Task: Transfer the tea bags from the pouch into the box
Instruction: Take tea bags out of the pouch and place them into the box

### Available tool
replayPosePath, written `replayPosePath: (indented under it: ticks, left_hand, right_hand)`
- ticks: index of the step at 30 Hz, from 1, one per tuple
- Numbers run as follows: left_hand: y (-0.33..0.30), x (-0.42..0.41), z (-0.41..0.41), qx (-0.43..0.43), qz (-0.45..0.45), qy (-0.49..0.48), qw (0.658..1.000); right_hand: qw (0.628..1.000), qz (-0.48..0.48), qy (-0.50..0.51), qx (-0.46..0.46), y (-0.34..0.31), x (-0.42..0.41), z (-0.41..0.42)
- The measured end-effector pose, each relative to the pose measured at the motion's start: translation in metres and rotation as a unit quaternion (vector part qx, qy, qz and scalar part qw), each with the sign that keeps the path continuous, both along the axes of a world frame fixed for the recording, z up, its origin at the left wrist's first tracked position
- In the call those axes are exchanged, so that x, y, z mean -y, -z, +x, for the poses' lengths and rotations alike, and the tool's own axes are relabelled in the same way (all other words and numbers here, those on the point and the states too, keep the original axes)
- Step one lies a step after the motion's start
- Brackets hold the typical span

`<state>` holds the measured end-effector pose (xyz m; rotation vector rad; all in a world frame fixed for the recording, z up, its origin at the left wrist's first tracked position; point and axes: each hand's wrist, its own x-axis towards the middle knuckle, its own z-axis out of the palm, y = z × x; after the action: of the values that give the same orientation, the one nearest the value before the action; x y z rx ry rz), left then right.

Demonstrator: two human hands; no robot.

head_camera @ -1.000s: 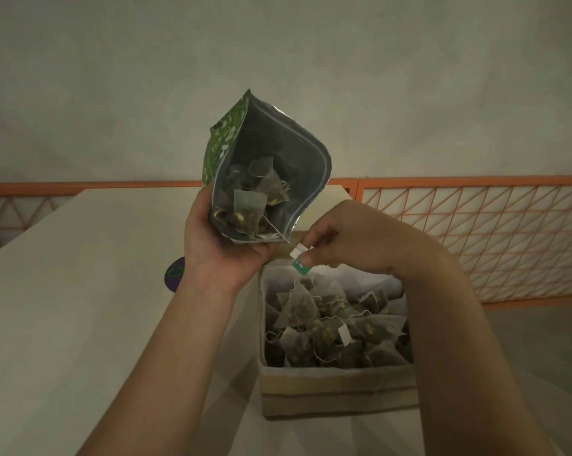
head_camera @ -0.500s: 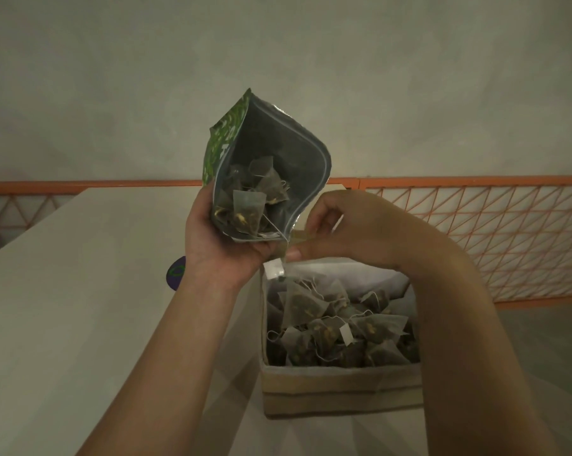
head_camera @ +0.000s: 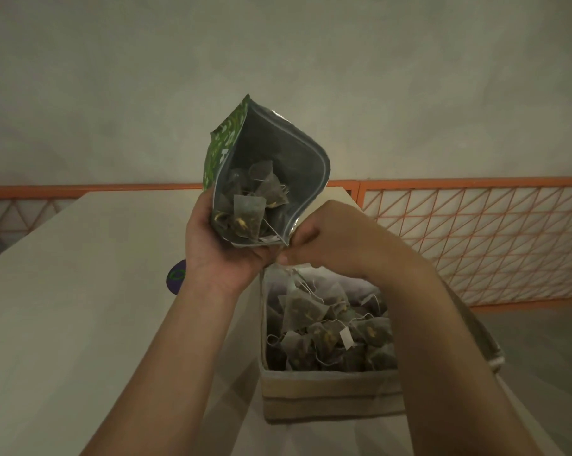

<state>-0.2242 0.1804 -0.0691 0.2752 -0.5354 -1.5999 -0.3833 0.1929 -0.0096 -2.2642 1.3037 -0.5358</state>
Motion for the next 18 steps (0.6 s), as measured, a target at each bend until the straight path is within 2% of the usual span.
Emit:
replayPosePath:
  ticks: [3,7,11,13,15,18]
  left_hand:
    - [-0.002,-0.002,0.000,0.000,0.006,-0.020,1.000]
    - [-0.005,-0.006,-0.003,-0.010,0.008,-0.012,1.000]
    - [-0.005,-0.006,-0.004,0.006,0.004,0.009,1.000]
    - [-0.005,-0.005,-0.003,0.011,0.002,0.011,1.000]
    - [-0.005,-0.004,-0.003,0.013,0.002,0.011,1.000]
    - [-0.004,-0.003,-0.003,0.010,0.011,0.002,1.000]
  right_hand:
    - [0.999,-0.023,0.005,0.029,-0.008,-0.002,-0.008]
    - [0.980,-0.066,0.017,0.188,-0.016,-0.003,-0.017]
    - [0.917,-0.140,0.014,0.373,-0.017,-0.005,-0.006]
    - [0.887,-0.166,0.026,0.431,-0.018,-0.007,-0.004]
    - [0.885,-0.160,0.037,0.436,-0.019,-0.006,-0.005]
    - [0.910,-0.123,0.046,0.393,-0.019,-0.007,-0.008]
